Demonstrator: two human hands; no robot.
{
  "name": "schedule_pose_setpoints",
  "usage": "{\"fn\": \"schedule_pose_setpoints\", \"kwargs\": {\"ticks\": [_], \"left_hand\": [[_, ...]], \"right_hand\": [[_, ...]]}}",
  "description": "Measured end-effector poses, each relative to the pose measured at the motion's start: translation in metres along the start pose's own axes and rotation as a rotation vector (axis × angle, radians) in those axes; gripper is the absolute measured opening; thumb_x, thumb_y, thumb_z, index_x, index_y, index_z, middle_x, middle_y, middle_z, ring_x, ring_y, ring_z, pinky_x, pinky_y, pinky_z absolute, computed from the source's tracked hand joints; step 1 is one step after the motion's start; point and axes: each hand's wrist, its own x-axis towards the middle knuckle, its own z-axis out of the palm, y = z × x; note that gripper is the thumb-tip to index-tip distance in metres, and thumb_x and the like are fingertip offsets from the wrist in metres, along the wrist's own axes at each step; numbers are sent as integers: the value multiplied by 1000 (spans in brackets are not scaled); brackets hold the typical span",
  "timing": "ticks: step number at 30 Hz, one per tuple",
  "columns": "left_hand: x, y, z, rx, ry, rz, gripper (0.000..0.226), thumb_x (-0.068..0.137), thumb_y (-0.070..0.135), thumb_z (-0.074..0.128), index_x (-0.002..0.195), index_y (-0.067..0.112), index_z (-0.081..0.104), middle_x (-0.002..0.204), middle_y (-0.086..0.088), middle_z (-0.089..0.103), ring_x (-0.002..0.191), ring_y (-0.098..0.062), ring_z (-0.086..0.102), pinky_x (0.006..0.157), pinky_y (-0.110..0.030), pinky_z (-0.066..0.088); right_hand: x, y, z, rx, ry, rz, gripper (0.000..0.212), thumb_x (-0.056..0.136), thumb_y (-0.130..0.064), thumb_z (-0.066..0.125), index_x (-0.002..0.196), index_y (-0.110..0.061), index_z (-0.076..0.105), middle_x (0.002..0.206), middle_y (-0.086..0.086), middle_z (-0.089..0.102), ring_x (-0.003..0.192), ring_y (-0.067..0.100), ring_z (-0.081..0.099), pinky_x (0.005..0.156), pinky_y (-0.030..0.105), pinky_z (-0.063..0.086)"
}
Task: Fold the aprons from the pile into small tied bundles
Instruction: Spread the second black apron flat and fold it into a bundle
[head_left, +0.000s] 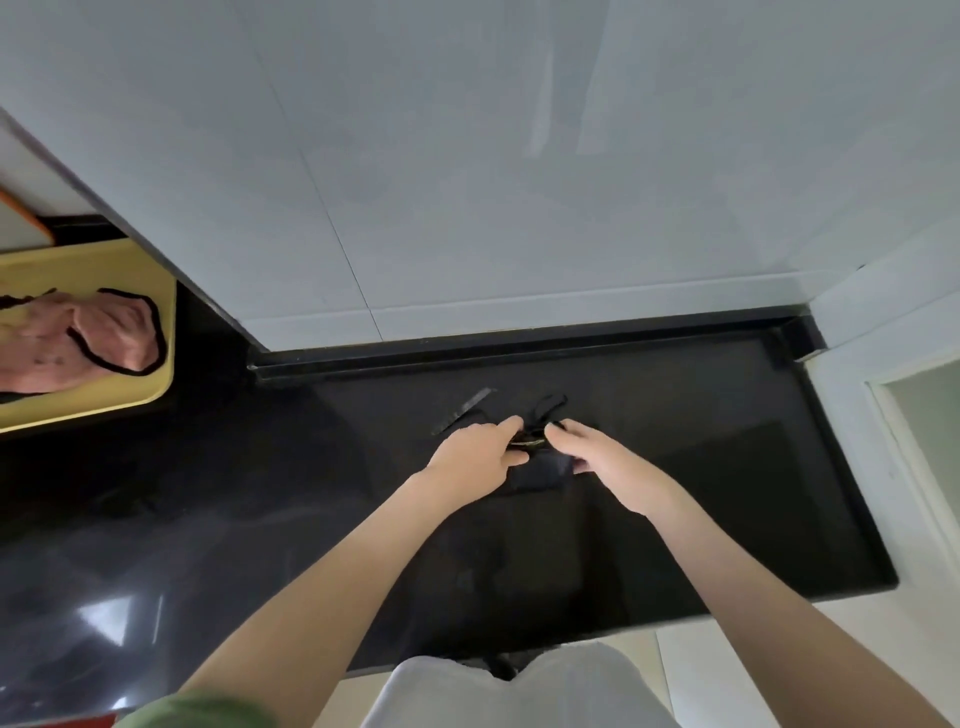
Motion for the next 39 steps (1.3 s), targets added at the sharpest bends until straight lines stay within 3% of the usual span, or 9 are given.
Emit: {"fn": "schedule_pose_setpoints", "kwargs": {"ticks": [4, 8, 13, 17, 22, 27, 34, 37, 39], "left_hand": [[-27, 26, -13, 135, 96, 131, 33, 99, 30, 47, 129, 18, 41, 109, -4, 60, 92, -18, 55, 74, -29, 42], [-45, 45, -31, -50, 163, 48, 47, 95, 31, 57, 133, 18, 34, 112, -5, 62, 90, -18, 61, 77, -27, 46], [-64, 59, -60, -396, 183, -31, 68, 84, 28, 71, 133, 17, 26, 108, 0, 55, 91, -15, 57, 76, -21, 43], [-68, 70, -68, -245, 64, 1, 39, 88, 30, 65, 119, 11, 49, 113, -3, 59, 96, -17, 56, 78, -27, 45], [-71, 78, -71, -63, 21, 44, 20, 92, 28, 58, 86, 14, 46, 80, 4, 49, 73, -13, 47, 56, -23, 31], [-66, 86, -72, 45, 18, 60, 23, 91, 29, 61, 98, 10, 50, 86, 2, 50, 71, -11, 46, 55, -22, 31], [-66, 81, -66, 5, 38, 49, 20, 92, 26, 60, 104, 10, 53, 96, -3, 59, 81, -17, 54, 65, -24, 39], [-71, 83, -63, 36, 59, 64, 10, 95, 26, 55, 95, 18, 49, 87, 4, 54, 80, -17, 52, 68, -28, 38], [-73, 87, -61, 179, 65, 72, 16, 97, 31, 50, 101, 15, 51, 93, -1, 57, 88, -21, 56, 73, -31, 41]], "right_hand": [[-30, -15, -6, -103, 37, -177, 20, 98, -30, 52, 100, -13, 63, 103, 3, 66, 88, 8, 60, 74, 18, 48], [-56, -32, -14, -41, 191, -415, 22, 98, -19, 51, 86, -13, 69, 87, -2, 65, 83, 9, 61, 67, 11, 45], [-87, -54, -23, 1, 148, -611, 29, 100, -13, 45, 84, -4, 68, 86, 3, 68, 88, 8, 62, 76, 10, 42], [-101, -75, -22, -251, 147, -679, 24, 99, -14, 46, 82, -16, 64, 68, 0, 64, 76, 17, 62, 77, 23, 46], [-118, -93, -19, -404, 212, -689, 25, 102, -16, 42, 104, -14, 67, 74, -4, 66, 62, -1, 60, 55, 8, 39], [-134, -103, -22, -576, 294, -799, 26, 102, -18, 43, 116, -14, 65, 83, -5, 64, 72, 1, 54, 72, 21, 41], [-146, -101, -44, -400, 293, -811, 43, 98, -13, 46, 139, -28, 42, 99, -5, 69, 99, 10, 59, 80, 13, 39], [-139, -98, -57, -853, 478, -640, 51, 95, -16, 42, 144, -29, 36, 113, -5, 64, 120, 18, 45, 101, 30, 28], [-137, -92, -52, -977, 374, -582, 50, 94, -29, 47, 143, -31, 40, 128, -5, 59, 130, 18, 40, 112, 37, 19]]}}
